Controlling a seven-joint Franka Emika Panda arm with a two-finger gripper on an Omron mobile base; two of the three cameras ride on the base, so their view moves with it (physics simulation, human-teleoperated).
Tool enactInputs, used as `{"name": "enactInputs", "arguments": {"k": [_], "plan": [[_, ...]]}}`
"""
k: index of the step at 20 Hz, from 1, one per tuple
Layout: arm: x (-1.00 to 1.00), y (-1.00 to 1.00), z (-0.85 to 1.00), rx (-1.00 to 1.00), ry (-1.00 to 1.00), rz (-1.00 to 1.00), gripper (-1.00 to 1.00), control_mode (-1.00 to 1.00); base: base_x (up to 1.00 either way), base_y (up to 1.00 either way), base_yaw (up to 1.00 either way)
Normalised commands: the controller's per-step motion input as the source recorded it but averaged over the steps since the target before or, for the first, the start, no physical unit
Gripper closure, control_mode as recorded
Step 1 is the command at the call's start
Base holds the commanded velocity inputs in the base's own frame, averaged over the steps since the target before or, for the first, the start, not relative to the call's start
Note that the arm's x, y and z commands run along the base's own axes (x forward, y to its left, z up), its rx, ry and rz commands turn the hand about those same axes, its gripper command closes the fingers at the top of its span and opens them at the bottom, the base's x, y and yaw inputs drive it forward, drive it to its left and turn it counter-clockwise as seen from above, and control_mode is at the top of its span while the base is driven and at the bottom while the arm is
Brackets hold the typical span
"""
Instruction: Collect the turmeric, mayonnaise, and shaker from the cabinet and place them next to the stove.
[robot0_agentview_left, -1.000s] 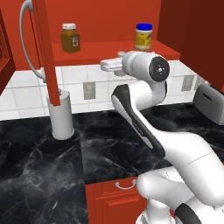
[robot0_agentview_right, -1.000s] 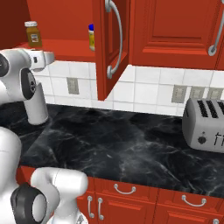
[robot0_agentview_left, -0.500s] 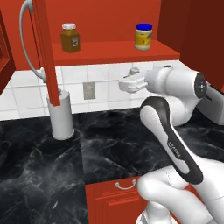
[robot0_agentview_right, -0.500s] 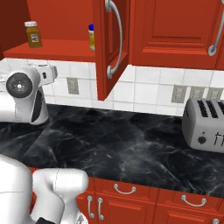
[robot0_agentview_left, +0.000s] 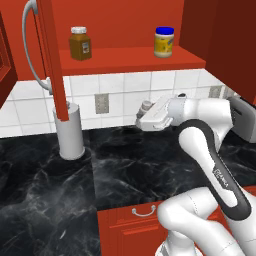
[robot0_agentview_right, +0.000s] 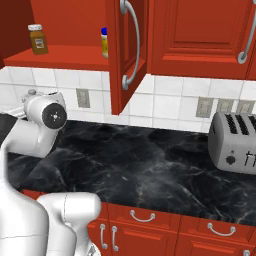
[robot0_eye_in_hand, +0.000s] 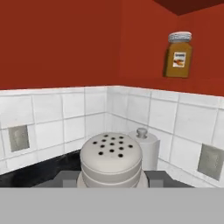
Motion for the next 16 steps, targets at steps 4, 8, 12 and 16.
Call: {"name": "enactInputs", "arguments": {"k": [4,8,12,16], "plan": [[-0.51,0.10,-0.19,-0.02,-0.05,0.16,1.00,-1.00,0.00,0.00,0.00],[-0.58,0.07,-0.21,0.00,-0.08,0.12,1.00,-1.00,0.00,0.00,0.00],[-0.51,0.20,-0.20,-0.01,-0.06,0.11,1.00,-1.00,0.00,0.00,0.00],[-0.33,0.33,-0.18,-0.05,-0.01,0.09,1.00,-1.00,0.00,0.00,0.00]]}}
